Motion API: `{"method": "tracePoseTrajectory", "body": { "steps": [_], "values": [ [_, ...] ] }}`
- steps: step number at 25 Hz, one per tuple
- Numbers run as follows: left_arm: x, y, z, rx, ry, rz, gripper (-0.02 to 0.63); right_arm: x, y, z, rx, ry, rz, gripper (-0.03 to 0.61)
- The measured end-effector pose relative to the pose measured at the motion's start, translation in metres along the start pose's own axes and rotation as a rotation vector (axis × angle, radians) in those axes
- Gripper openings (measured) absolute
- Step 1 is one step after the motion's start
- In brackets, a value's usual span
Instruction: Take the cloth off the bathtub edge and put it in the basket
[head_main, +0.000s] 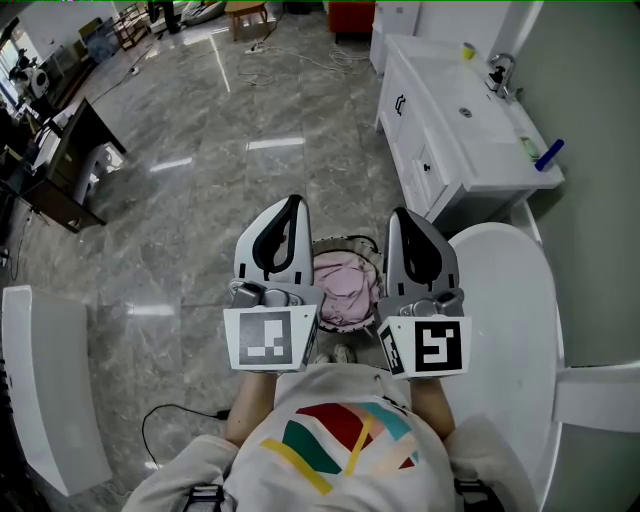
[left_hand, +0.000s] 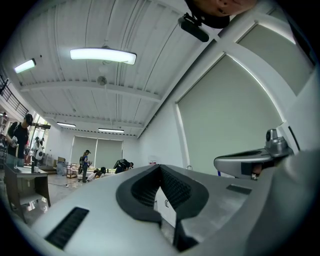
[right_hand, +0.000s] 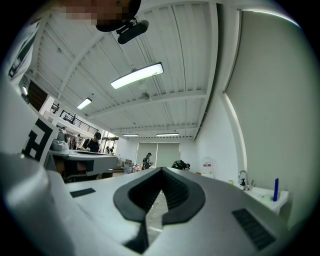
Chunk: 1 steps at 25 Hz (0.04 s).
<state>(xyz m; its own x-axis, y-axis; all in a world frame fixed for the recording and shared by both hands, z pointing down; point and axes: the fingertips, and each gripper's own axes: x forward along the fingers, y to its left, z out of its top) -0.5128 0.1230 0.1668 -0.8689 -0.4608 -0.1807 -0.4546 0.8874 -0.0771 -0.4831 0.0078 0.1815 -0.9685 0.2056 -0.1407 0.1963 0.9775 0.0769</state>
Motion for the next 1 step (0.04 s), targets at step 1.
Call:
{"method": "tracePoseTrajectory", "body": {
  "steps": [1],
  "values": [
    [-0.0002,0.0003,0.0003,0.003,-0.001,0.002,0.017,-0.0002,0.0,0.0005,0.001,-0.001,0.001,0.011]
  ]
}}
